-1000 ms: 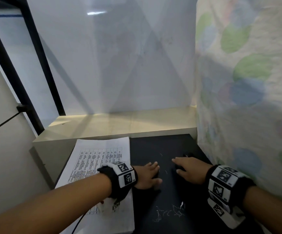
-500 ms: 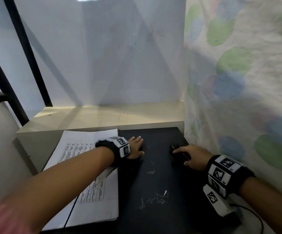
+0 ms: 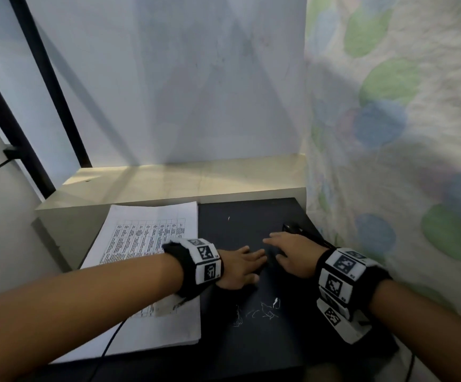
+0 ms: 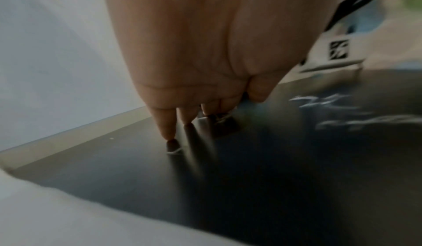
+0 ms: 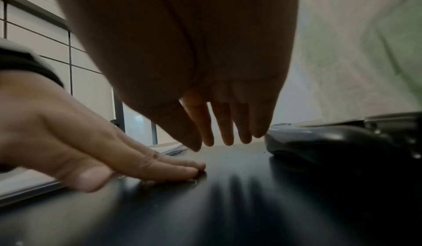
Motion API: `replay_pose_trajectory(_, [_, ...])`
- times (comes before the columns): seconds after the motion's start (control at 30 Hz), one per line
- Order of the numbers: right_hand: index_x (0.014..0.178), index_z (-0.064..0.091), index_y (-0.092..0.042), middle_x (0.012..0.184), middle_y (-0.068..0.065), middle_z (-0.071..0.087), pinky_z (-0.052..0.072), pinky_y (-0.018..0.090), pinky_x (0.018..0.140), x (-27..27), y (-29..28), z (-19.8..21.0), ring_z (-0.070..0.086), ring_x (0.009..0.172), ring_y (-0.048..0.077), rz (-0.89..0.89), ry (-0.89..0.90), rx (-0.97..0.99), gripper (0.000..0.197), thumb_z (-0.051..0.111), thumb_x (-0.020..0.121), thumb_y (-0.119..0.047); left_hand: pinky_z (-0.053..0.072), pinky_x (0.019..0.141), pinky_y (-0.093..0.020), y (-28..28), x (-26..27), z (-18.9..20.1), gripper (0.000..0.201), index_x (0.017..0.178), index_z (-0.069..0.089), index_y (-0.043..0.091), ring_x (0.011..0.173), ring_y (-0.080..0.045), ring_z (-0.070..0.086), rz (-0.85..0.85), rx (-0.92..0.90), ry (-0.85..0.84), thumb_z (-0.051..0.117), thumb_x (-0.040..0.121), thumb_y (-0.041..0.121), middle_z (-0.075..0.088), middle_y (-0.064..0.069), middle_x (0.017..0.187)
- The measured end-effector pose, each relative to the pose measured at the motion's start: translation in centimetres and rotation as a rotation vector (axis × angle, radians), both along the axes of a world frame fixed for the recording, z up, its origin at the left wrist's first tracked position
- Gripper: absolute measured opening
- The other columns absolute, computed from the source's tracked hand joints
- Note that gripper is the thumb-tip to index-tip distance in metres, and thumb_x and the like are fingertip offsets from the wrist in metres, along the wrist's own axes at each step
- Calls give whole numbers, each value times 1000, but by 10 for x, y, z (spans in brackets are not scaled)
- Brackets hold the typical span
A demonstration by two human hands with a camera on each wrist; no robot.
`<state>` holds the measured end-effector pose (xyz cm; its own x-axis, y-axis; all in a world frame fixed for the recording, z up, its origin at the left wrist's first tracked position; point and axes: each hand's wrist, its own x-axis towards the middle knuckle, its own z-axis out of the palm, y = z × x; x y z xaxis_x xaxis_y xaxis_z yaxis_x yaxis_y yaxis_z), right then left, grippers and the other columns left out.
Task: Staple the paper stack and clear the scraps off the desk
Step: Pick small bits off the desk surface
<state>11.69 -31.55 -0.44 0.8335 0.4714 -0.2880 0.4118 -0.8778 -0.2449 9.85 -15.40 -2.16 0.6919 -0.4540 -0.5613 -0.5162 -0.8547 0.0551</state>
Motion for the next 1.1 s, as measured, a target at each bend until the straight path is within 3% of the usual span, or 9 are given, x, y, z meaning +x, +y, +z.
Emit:
replay_pose_trajectory(0.1, [149,18,-13,159,7,14,15,25,118,-4,10,-4,18,146,19,24,56,-23,58,38,95,-11,1,123,-39,0,-22,8,59,152,0,10,149,-26,-6,-34,-16,63,22,103,32,-8,-8,161])
replay_pose_trajectory(0.17, [150,11,-10,160,8,5,13,28,119,-10,15,-8,11,147,23,47,106,-75,59,35,96,-10,7,123,-39,6,-24,19,56,152,9,10,150,-25,3,-4,-59,71,25,103,30,0,-8,161])
replay_pose_trajectory(0.27, [150,2,-6,159,9,-6,10,31,120,-23,18,-13,1,148,25,90,148,-119,60,31,98,-11,16,119,-37,18,-7,38,49,147,26,4,146,-28,18,95,-58,-58,27,103,24,19,-16,157])
replay_pose_trajectory(0.37, [150,0,-8,159,7,-10,6,30,119,-33,18,-16,-3,148,22,144,183,-101,59,30,100,-20,14,120,-37,33,24,41,52,149,18,2,148,-28,12,223,1,-187,27,103,23,11,-15,159])
replay_pose_trajectory(0.5, [150,1,-11,160,3,-9,3,26,119,-43,15,-17,-5,148,17,230,225,-81,58,29,101,-25,15,121,-38,46,63,25,56,151,11,3,149,-28,9,336,24,-224,29,102,24,5,-11,161])
replay_pose_trajectory(0.7, [150,15,-18,159,-5,6,3,13,113,-39,-1,-9,8,146,5,191,211,82,53,34,100,-21,15,119,-41,37,89,2,58,152,7,5,148,-32,11,348,100,-201,30,102,24,3,-10,161])
replay_pose_trajectory(0.87, [150,12,-19,160,-3,5,7,18,116,-23,-14,-10,10,147,10,80,191,32,57,37,99,-24,12,122,-41,33,79,-1,57,152,2,8,148,-33,7,278,102,-144,25,103,26,-3,-9,161])
replay_pose_trajectory(1.1, [150,8,-14,160,5,2,9,26,119,-6,5,-7,9,148,19,20,166,-66,57,32,100,-24,-1,121,-34,21,3,14,59,151,-6,7,149,-28,-7,82,44,-12,21,103,30,-13,-10,160])
